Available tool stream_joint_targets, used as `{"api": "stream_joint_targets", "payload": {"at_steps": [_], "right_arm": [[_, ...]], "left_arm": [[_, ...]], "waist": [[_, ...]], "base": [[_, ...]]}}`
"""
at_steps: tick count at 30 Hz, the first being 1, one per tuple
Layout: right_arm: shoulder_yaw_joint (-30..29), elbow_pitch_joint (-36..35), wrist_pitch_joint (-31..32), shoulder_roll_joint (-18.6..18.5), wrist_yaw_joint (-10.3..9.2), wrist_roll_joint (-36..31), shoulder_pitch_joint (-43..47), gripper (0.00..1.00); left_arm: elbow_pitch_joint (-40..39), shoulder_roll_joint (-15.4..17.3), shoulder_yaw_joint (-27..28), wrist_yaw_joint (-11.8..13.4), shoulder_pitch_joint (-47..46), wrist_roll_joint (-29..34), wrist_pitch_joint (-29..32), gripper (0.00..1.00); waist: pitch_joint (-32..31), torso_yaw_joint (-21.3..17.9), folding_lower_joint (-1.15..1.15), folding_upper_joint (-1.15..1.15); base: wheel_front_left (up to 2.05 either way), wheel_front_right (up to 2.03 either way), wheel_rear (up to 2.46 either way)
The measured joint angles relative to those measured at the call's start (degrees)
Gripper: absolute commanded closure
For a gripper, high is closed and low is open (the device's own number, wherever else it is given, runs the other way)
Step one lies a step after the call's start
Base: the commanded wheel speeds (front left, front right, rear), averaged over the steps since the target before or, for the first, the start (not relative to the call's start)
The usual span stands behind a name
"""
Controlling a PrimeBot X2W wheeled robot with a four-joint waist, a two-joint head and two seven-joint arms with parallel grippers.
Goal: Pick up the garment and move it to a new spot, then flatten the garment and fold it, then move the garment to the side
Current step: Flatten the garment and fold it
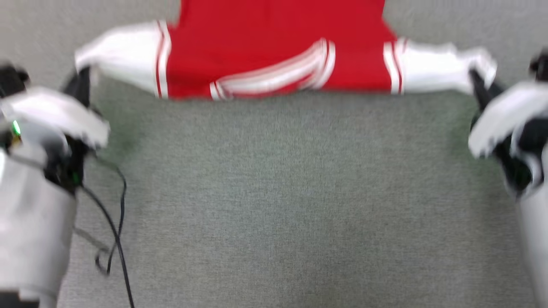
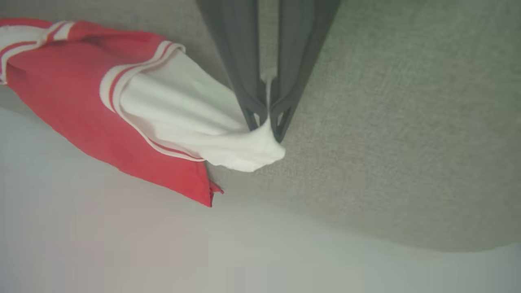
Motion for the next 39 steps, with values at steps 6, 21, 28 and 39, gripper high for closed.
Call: {"api": "stream_joint_targets", "payload": {"at_steps": [6,21,28,39], "right_arm": [[-3.44,-7.05,0.19,0.31,0.00,2.53,14.97,1.00],[-15.59,-25.26,6.44,11.48,0.02,1.45,47.80,1.00],[-15.55,-24.24,6.76,11.66,0.01,4.50,56.54,1.00],[-14.26,-25.68,0.93,11.59,-0.03,4.14,52.54,0.00]], "left_arm": [[-3.41,0.21,-0.46,-0.05,11.55,-1.94,-2.21,1.00],[-21.02,2.04,0.58,6.75,40.80,-5.93,-0.18,1.00],[-31.15,2.19,0.32,13.37,52.35,-6.32,2.02,1.00],[-38.97,1.90,-2.66,16.57,54.21,-3.43,2.88,1.00]], "waist": [[-6.20,0.15,-0.01,0.00],[-17.28,1.19,-0.02,0.00],[-19.14,1.82,-0.01,0.00],[-18.12,3.86,0.00,0.00]], "base": [[0.00,0.00,0.00],[0.00,0.00,0.00],[0.00,0.00,0.00],[0.00,0.00,0.00]]}}
